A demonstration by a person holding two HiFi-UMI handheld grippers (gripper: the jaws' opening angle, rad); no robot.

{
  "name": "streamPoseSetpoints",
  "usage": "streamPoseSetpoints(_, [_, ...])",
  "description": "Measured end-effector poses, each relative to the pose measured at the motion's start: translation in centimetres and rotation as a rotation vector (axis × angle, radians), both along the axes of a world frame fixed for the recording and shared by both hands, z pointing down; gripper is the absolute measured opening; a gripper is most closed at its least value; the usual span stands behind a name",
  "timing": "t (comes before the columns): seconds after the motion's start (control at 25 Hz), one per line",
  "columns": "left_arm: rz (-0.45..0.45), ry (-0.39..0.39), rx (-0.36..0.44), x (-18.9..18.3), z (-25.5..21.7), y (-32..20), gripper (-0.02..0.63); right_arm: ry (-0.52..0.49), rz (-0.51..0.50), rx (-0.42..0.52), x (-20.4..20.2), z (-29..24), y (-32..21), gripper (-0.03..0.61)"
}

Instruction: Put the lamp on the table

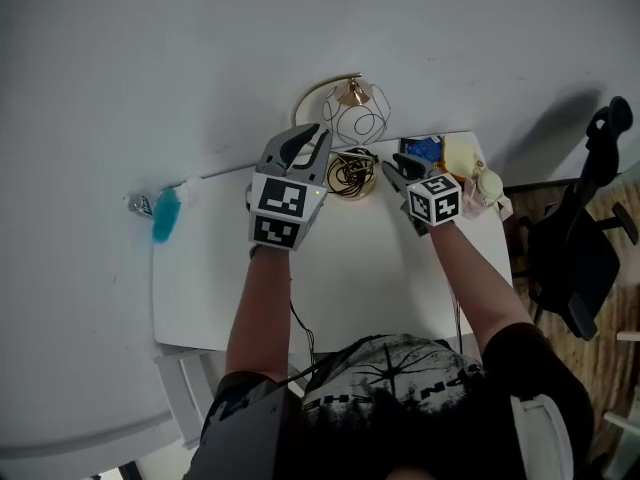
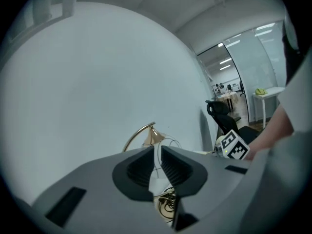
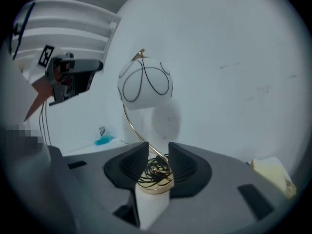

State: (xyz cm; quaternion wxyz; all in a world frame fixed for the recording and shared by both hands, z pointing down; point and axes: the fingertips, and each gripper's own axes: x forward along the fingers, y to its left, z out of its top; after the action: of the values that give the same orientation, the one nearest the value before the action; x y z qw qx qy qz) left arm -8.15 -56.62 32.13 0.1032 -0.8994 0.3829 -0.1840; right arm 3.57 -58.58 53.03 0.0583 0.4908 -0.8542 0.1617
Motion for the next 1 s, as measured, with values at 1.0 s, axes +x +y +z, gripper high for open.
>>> streamPoseSetpoints(1.0, [0.095, 0.343, -0.301, 8.4, 10.9, 22.0, 0.015, 0.068, -0.201, 0.196, 5.7, -10.4, 24.3, 0.021])
